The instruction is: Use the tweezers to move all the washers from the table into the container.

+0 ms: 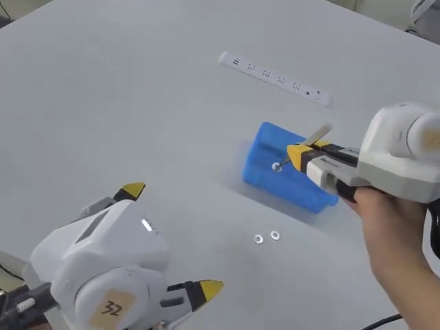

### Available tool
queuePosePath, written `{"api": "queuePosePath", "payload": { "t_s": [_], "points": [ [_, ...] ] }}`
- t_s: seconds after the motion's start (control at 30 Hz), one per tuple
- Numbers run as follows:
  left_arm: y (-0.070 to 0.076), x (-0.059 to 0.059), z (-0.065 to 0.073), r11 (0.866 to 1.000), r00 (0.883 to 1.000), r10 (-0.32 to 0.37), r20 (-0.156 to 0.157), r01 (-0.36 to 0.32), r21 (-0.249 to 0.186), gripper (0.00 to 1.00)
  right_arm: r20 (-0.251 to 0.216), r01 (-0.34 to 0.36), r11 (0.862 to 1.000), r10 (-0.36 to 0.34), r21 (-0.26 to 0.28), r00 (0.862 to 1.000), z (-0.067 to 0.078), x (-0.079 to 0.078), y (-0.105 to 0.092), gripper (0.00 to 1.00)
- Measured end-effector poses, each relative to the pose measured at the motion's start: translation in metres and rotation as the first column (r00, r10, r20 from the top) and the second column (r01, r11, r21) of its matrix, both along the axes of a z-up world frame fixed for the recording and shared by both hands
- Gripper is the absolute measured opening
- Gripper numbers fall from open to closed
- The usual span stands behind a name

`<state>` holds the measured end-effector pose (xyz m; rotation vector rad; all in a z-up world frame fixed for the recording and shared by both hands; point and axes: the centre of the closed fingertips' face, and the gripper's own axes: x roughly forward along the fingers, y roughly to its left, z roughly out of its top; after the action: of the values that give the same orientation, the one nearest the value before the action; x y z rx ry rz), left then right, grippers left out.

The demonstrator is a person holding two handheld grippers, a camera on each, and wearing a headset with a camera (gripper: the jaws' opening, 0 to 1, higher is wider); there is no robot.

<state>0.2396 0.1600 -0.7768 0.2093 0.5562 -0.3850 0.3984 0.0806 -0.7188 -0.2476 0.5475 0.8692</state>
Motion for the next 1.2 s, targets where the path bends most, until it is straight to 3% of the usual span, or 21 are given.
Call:
{"api": "queuePosePath", "payload": {
  "t_s": [0.33, 0.63, 0.73, 1.2],
  "points": [
    [0.000, 0.000, -0.002, 1.000, 1.000, 0.002, -0.006, -0.002, 0.003, 0.99, 0.015, 0.027, 1.000, -0.027, -0.011, 1.000, -0.008, 0.026, -0.004, 0.02],
    [0.002, 0.000, -0.003, 1.000, 1.000, 0.003, -0.010, -0.003, 0.002, 0.99, -0.019, 0.017, 0.996, -0.019, -0.090, 1.000, -0.049, 0.036, -0.002, 0.02],
    [0.002, 0.000, -0.003, 1.000, 1.000, 0.001, -0.012, -0.001, 0.005, 0.99, -0.022, -0.002, 0.989, -0.002, -0.151, 1.000, -0.067, 0.037, -0.004, 0.02],
    [0.001, -0.001, -0.003, 1.000, 1.000, -0.006, -0.009, 0.006, 0.010, 0.99, -0.088, 0.014, 0.986, -0.029, -0.169, 0.996, -0.097, 0.039, -0.007, 0.02]
  ]
}}
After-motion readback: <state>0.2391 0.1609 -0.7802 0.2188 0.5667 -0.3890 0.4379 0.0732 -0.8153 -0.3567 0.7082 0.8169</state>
